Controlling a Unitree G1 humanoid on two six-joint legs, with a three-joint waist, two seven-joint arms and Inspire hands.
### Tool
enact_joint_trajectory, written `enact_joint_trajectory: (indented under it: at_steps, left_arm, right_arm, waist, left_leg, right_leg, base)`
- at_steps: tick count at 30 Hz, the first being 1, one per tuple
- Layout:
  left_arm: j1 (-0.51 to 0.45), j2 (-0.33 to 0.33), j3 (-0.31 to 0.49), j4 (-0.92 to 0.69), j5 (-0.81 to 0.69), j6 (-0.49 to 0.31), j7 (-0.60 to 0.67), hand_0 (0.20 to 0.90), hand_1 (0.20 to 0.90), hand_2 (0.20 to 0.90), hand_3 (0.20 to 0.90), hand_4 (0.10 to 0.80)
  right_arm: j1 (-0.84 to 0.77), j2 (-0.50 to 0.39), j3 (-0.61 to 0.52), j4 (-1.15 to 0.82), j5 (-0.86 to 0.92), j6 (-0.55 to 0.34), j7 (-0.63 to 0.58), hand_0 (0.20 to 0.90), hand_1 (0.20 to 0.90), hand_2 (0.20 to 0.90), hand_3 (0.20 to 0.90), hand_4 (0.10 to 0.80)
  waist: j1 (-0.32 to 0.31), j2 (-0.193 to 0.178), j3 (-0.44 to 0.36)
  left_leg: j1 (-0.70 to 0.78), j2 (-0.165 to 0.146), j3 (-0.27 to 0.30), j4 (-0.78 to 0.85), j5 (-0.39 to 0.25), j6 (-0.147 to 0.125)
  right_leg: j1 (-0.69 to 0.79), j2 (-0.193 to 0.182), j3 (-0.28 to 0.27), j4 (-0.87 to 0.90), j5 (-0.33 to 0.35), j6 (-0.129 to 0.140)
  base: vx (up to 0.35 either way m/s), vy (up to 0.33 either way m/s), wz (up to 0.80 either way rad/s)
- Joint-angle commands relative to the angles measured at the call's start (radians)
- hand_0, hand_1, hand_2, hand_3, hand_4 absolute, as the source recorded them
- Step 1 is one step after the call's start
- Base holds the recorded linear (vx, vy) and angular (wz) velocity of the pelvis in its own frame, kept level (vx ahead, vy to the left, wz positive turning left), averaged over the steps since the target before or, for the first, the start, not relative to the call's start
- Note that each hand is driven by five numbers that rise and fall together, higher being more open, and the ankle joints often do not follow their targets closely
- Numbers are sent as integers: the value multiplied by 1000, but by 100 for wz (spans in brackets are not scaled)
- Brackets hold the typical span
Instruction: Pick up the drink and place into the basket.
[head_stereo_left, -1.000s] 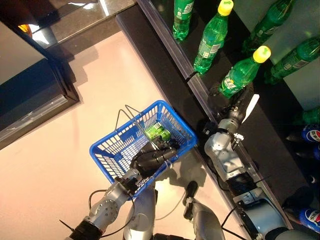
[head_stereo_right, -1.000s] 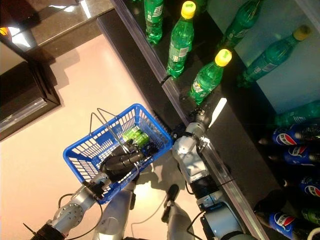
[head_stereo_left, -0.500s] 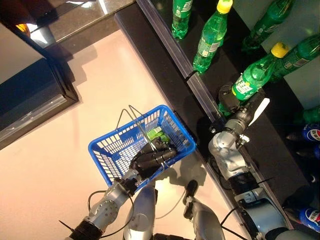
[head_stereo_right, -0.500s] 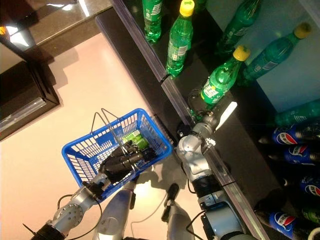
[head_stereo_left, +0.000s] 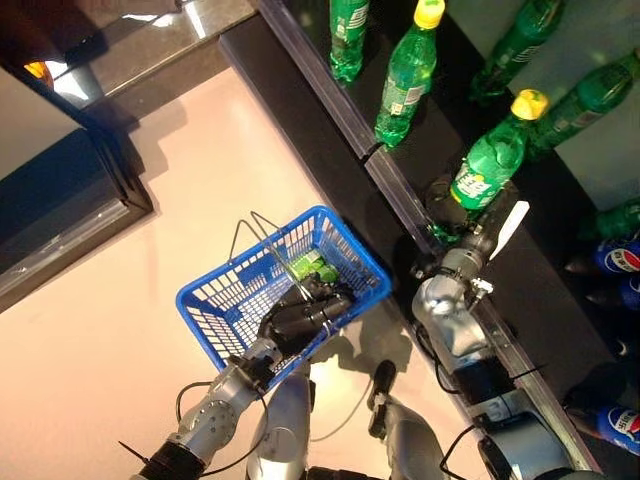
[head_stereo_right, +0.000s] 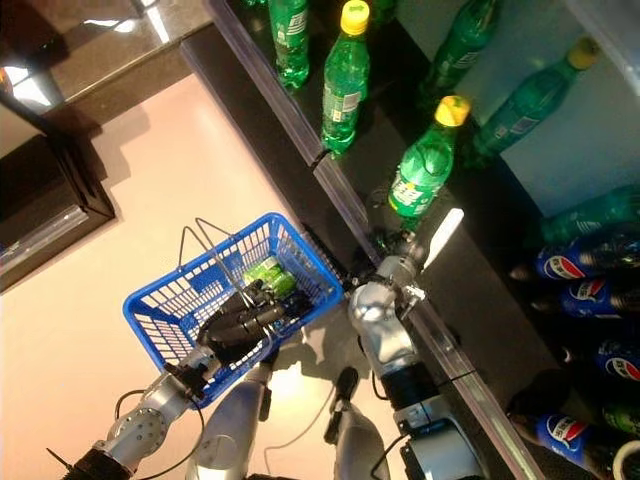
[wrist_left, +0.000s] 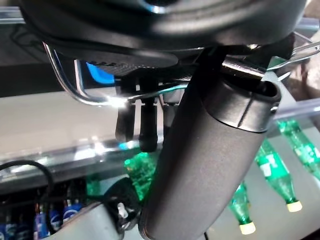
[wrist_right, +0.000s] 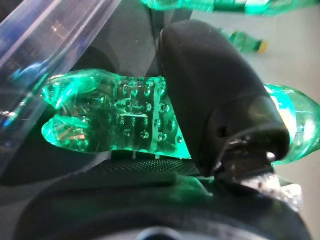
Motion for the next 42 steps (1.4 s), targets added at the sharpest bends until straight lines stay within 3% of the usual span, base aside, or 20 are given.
enact_joint_trajectory:
  at_steps: [1,8,15,19,24,34,42]
  left_arm:
    - [-63,-111,57,-420,6,-148,-173,300,300,300,200,100]
    - [22,-123,83,-450,21,-127,-168,300,300,300,200,100]
    - [68,-133,80,-452,3,-79,-156,300,300,300,200,100]
    - [86,-134,45,-461,-12,2,-191,300,300,300,200,100]
    - [94,-122,-30,-469,-12,32,-253,300,300,300,200,100]
    - [83,-114,-140,-478,-24,30,-301,300,300,300,200,100]
    - [80,-115,-165,-507,-47,35,-333,300,300,300,200,100]
  right_arm:
    - [-73,-58,18,-278,-138,-100,70,300,300,300,200,100]
    - [77,-79,23,-401,-120,-125,156,300,300,300,200,100]
    - [157,-97,79,-497,-42,-91,304,300,300,300,200,100]
    - [184,-101,138,-502,33,-76,399,300,300,300,200,100]
    - [206,-97,219,-472,127,-65,493,300,300,300,200,100]
    - [185,-73,349,-364,170,-15,535,300,300,300,200,100]
    - [182,-70,364,-288,163,1,497,300,300,300,200,100]
  waist:
    - [-37,29,-117]
    - [-56,21,-207]
    - [-69,16,-312]
    - [-71,16,-344]
    - [-73,20,-362]
    - [-67,21,-389]
    - [-61,24,-395]
  left_leg:
    - [29,30,-43,79,-60,-42]
    - [105,42,-10,52,-63,-48]
    - [186,54,19,12,-61,-55]
    - [218,57,28,-3,-62,-56]
    - [248,56,35,-22,-62,-53]
    - [269,49,39,-28,-65,-48]
    - [268,47,60,-19,-65,-44]
  right_leg:
    - [9,-106,21,-69,182,52]
    - [61,-101,23,-73,166,50]
    - [115,-88,22,-85,150,45]
    - [142,-80,16,-86,138,40]
    - [168,-79,3,-88,130,38]
    - [183,-85,-16,-87,127,40]
    - [184,-98,-43,-78,130,45]
  base:
    - [26,49,-3]
    - [55,44,-10]
    - [77,32,-2]
    - [54,22,-1]
    - [47,34,1]
    - [48,31,4]
    - [33,29,5]
